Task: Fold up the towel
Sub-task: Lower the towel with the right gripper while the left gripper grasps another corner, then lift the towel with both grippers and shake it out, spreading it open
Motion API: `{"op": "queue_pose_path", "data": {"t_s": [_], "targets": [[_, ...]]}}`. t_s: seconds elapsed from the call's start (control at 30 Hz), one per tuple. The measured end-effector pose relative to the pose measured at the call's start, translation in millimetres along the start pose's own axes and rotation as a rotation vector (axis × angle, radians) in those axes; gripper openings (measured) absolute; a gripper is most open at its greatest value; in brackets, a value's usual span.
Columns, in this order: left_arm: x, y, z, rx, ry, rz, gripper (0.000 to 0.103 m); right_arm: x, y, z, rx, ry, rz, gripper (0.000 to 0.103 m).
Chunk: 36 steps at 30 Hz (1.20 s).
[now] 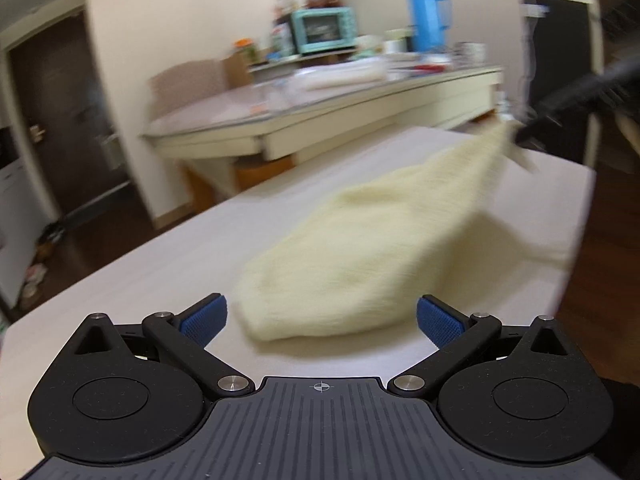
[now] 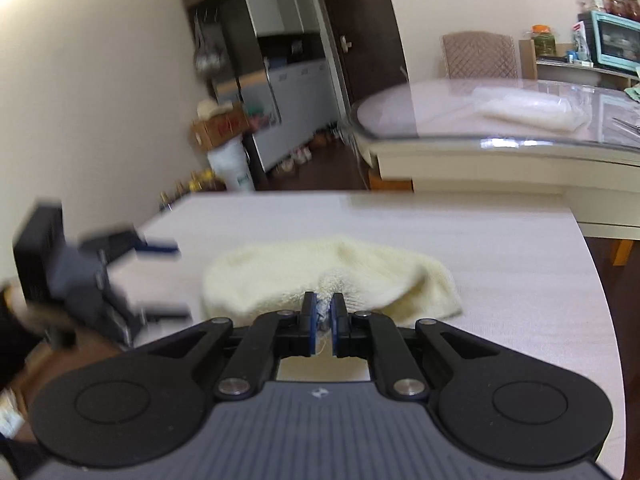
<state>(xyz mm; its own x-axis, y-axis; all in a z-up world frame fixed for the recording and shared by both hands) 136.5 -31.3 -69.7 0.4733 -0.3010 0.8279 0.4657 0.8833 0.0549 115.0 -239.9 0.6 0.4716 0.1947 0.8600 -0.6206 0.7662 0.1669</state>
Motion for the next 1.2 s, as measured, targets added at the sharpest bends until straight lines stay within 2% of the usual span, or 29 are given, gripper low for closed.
{"op": "queue_pose_path", "data": {"t_s": [0.1,0.23,0.27,0.3,0.33,0.37,0.47,0.57,0.6,0.63,0.7,0.73,0.87,0.93,1.1,1.2], "targets": [[-1,-19,-6,-0.015,0.007,-0.009,0.103,15,6,5,0.04,-0.037,-0.02,0.008],[5,-29,-15,0.021,-0.012,-0.002,0.098,39,19,7,0.093,-0.08,-0.009,0.008],[7,-30,-18,0.044,-0.023,-0.002,0.091,43,21,8,0.101,-0.087,-0.002,0.008],[11,-30,-23,0.08,-0.031,0.005,0.075,47,23,9,0.104,-0.092,0.002,0.008],[12,-30,-24,0.089,-0.032,0.008,0.069,51,24,9,0.108,-0.096,0.005,0.008],[13,-28,-30,0.114,-0.026,0.007,0.064,54,25,10,0.111,-0.1,0.008,0.008],[14,-27,-39,0.157,-0.011,-0.016,0.063,60,22,13,0.093,-0.108,0.018,0.008],[13,-26,-39,0.169,0.002,-0.062,0.051,58,14,13,0.057,-0.103,0.013,0.008],[12,-25,-37,0.165,0.003,-0.071,0.041,57,14,12,0.051,-0.1,0.012,0.008],[12,-23,-35,0.161,0.003,-0.077,0.035,54,12,11,0.044,-0.094,0.012,0.008],[12,-18,-26,0.149,0.009,-0.106,0.013,49,9,9,0.03,-0.078,0.013,0.008],[12,-16,-22,0.142,0.008,-0.118,0.01,44,9,7,0.026,-0.063,0.021,0.008],[16,-10,-5,0.115,0.022,-0.166,0.007,25,14,3,0.044,-0.002,0.041,0.008],[15,-8,7,0.075,0.043,-0.19,0.007,9,20,3,0.072,0.052,0.049,0.008],[-4,-26,31,-0.116,0.13,-0.236,0.007,-30,31,10,0.072,0.159,0.071,0.008],[-20,-41,30,-0.174,0.165,-0.264,0.008,-45,29,14,0.05,0.194,0.056,0.008]]}}
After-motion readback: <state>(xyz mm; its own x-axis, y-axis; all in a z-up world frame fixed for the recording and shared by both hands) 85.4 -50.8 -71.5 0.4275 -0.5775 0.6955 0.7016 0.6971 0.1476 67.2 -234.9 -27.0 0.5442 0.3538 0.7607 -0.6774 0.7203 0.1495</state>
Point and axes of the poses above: each gripper's, at about its wrist camera, not at the fingertips, and z roughly against the way its jaws point, y to its left, x to its top, the point moved 8 cm from there along -z, roughly the way its jaws point, and after that the axes turned 9 degrees about z, right-handed, at the moved point
